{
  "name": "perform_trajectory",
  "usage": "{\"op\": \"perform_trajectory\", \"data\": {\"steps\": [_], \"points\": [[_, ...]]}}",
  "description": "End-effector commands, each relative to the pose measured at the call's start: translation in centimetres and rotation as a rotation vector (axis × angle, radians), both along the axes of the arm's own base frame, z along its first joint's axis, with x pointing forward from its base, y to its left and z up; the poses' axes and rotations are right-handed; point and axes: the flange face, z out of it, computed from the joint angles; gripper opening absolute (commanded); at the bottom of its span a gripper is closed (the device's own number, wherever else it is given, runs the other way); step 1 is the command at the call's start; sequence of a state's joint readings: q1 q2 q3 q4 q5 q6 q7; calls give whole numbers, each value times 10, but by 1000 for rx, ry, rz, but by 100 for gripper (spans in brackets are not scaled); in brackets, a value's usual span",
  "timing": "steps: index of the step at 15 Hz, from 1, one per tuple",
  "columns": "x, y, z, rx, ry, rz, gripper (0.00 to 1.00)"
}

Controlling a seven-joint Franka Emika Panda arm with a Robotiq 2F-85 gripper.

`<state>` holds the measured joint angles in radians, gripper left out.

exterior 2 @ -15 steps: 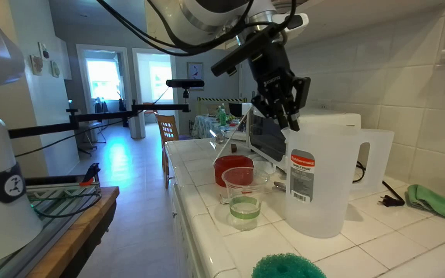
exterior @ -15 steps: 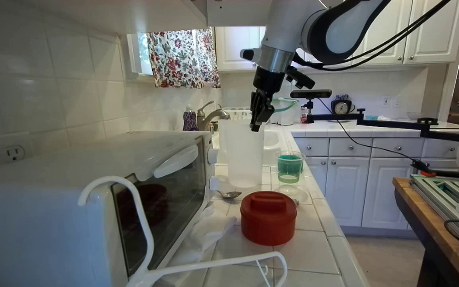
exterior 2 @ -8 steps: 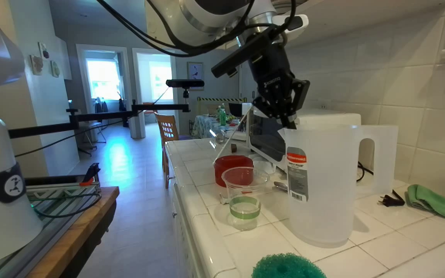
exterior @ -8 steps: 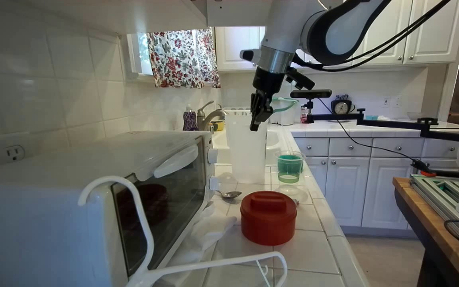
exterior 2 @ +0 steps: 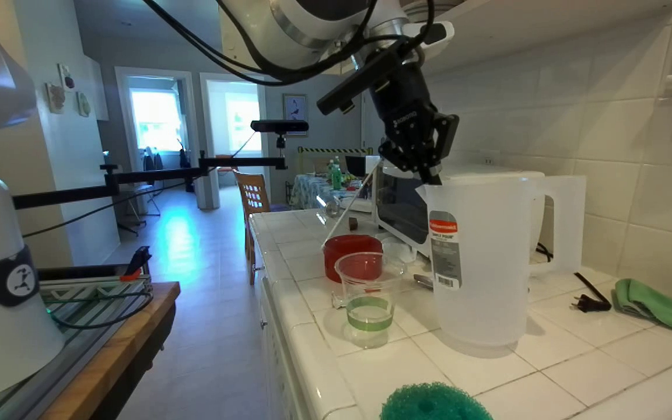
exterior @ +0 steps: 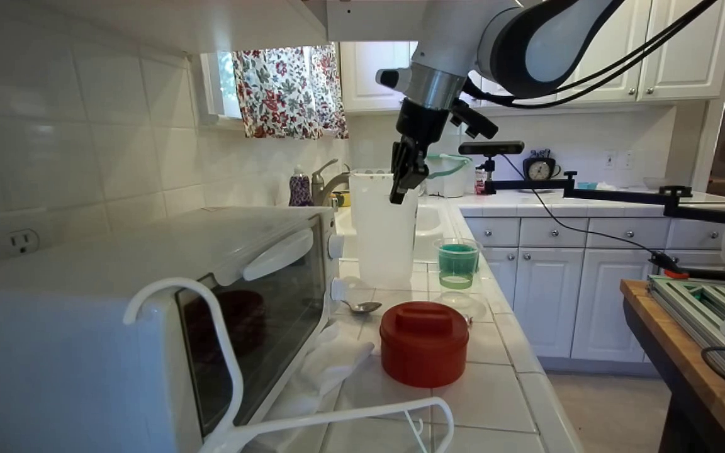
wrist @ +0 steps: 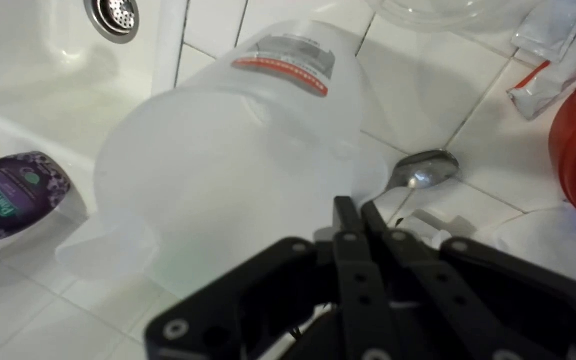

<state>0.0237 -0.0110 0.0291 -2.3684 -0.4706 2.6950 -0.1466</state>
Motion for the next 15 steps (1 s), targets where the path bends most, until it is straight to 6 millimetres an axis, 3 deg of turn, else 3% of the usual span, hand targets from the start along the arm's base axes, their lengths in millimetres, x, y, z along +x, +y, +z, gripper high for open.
{"op": "perform_trajectory", "data": {"steps": [1,5,15], "points": [[-13,19,24,-15,-50,21,1],[-25,47,45,-1,-75,42,1],[-54,91,58,123,9,-12,1]]}}
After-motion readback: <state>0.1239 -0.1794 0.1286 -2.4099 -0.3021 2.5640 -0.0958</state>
